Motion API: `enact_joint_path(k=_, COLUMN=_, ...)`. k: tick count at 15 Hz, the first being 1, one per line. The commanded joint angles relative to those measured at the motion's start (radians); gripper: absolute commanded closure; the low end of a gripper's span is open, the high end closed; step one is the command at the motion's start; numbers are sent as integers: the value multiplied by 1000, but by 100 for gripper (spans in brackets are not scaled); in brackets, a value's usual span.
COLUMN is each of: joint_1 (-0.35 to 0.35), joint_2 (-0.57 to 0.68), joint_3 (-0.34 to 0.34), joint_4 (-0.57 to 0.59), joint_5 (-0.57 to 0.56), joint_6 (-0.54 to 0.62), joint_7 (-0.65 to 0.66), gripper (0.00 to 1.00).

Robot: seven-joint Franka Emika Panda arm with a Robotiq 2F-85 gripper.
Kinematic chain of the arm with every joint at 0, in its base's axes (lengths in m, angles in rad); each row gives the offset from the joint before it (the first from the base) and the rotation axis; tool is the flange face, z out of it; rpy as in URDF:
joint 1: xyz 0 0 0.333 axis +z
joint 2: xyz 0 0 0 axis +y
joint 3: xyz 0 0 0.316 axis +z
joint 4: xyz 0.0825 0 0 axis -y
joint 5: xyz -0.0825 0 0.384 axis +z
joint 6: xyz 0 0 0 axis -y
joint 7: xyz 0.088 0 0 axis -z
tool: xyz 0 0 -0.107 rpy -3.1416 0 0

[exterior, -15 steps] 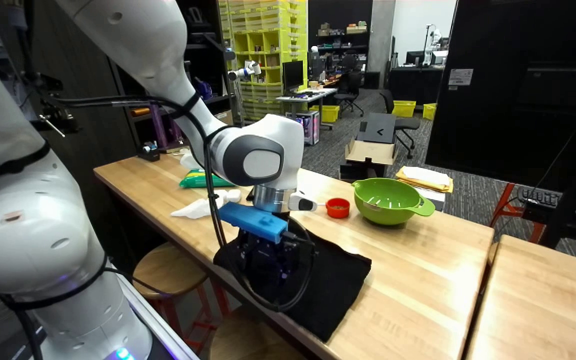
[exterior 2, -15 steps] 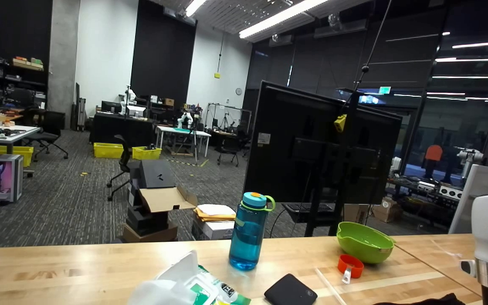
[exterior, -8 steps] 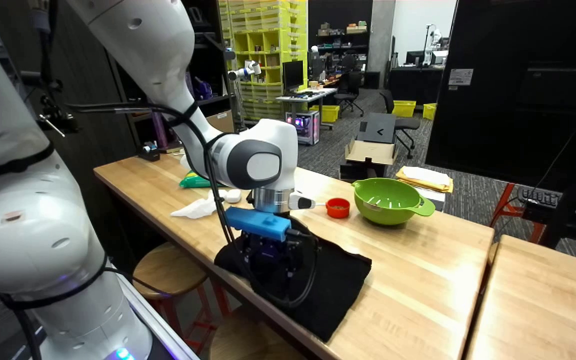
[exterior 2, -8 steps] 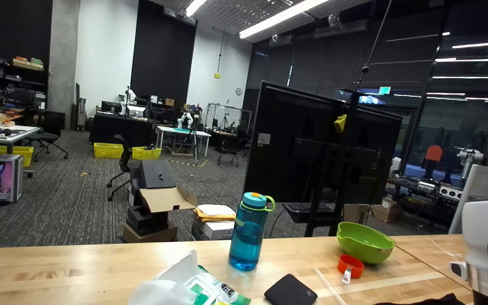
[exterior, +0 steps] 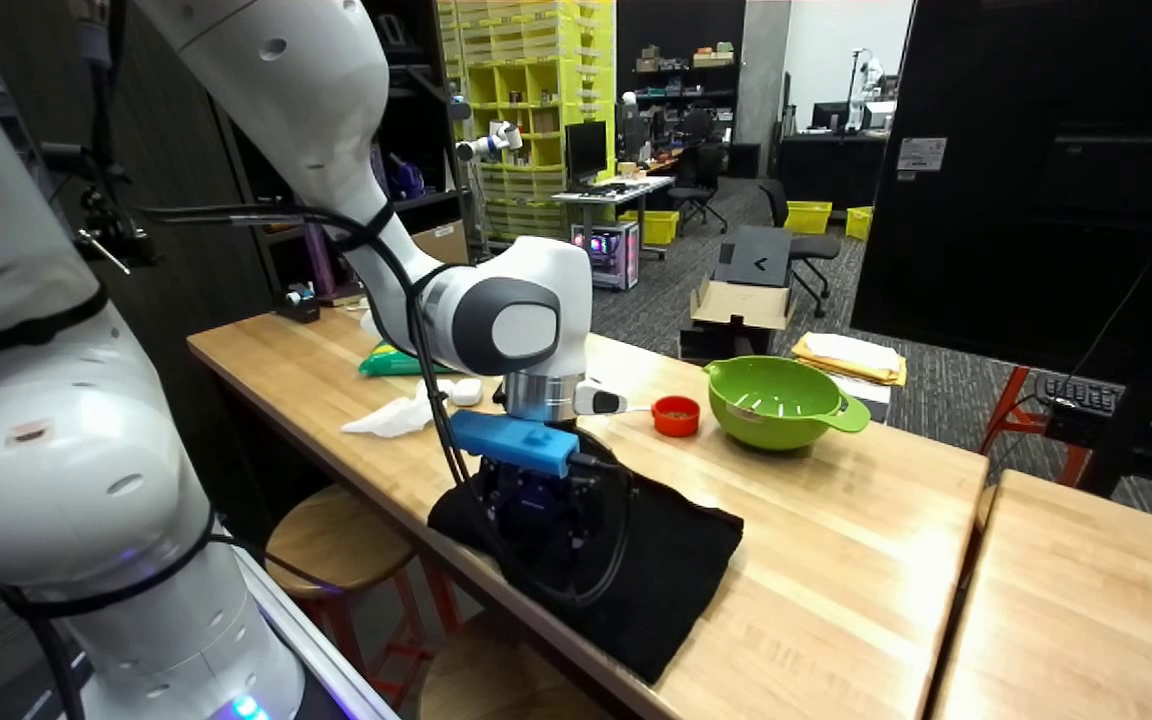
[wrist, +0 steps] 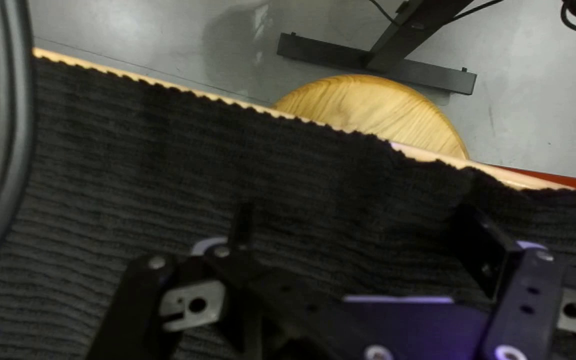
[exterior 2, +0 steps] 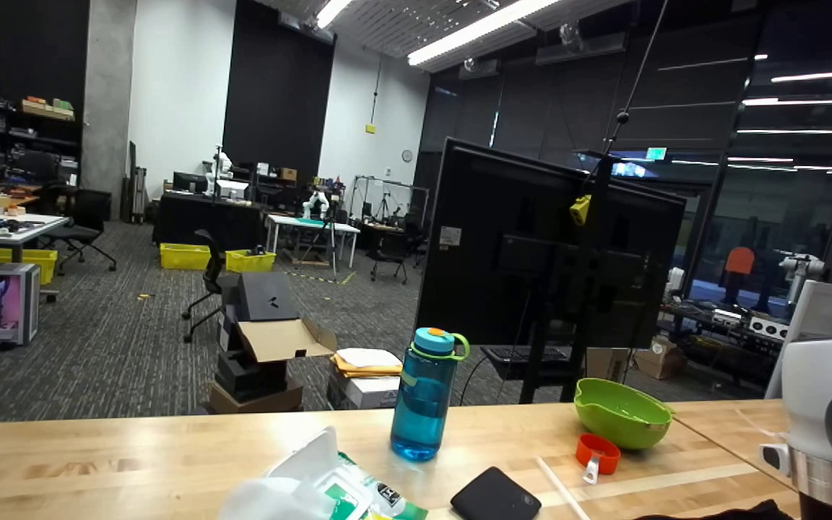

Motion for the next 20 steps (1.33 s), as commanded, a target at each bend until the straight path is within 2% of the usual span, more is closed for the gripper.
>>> enact_joint_path(k=1, joint_1=4, joint_2=-120, joint_3=-2, joint_4=-26, joint_5=44, joint_6=-72, joint_7=-24, gripper=0)
enact_joint_path(k=7, joint_1=26, joint_2=-252, joint_3=2, joint_4=-20, joint_5=103, joint_6=-197, joint_7=-49, gripper=0)
enact_joint_path(k=9, joint_1=50, joint_2=-272, joint_3=-3, joint_4=-16, joint_5=156, joint_6=-221, joint_7=-76, gripper=0)
enact_joint_path(k=15, joint_1=141, joint_2=-295, joint_3=-13, joint_4=-11, joint_5=359, joint_6=-252, joint_7=-160, gripper=0)
enact_joint_path(k=20, joint_1=186, joint_2=-267, joint_3=-3, joint_4=-4, joint_5=443, joint_6=-264, joint_7=-180, gripper=0)
